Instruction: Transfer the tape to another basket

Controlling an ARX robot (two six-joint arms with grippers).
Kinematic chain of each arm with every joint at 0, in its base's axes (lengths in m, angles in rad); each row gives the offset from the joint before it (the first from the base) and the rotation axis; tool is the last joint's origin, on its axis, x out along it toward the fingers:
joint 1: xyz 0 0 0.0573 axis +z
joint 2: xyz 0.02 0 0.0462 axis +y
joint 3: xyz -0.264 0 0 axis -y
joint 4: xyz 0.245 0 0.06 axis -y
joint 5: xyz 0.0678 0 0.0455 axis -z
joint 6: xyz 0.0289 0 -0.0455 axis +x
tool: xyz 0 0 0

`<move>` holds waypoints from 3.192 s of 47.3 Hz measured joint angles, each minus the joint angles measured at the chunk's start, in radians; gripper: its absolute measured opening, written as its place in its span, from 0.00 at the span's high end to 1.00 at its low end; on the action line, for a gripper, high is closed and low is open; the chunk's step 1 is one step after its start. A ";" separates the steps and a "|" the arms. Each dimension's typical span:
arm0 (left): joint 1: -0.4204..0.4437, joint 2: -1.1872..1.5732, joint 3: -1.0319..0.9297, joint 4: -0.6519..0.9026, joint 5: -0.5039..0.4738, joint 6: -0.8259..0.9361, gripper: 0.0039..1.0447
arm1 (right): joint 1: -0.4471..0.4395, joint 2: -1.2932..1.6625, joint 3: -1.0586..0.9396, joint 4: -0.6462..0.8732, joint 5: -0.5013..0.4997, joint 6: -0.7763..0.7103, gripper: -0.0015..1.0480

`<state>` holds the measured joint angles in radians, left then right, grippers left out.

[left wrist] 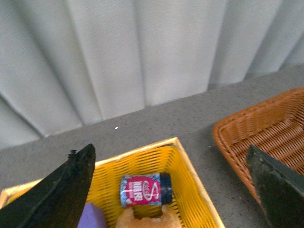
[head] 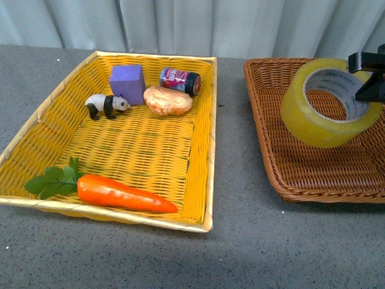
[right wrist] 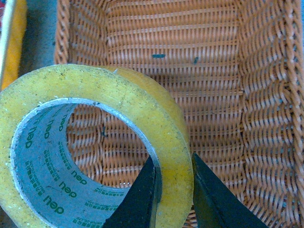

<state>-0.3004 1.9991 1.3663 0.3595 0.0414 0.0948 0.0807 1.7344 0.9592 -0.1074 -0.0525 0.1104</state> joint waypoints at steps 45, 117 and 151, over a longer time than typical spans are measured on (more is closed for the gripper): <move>0.143 -0.177 -0.349 0.150 -0.298 -0.309 0.06 | -0.077 0.137 0.050 0.153 0.084 -0.127 0.21; 0.299 -1.162 -1.337 0.436 -0.042 -0.102 0.97 | -0.081 -0.910 -0.935 0.892 0.054 -0.121 0.99; 0.299 -1.647 -1.346 -0.005 -0.041 -0.102 0.97 | -0.081 -1.389 -0.954 0.455 0.053 -0.121 0.99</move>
<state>-0.0013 0.3523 0.0204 0.3550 0.0002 -0.0074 -0.0002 0.3450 0.0048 0.3473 0.0010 -0.0109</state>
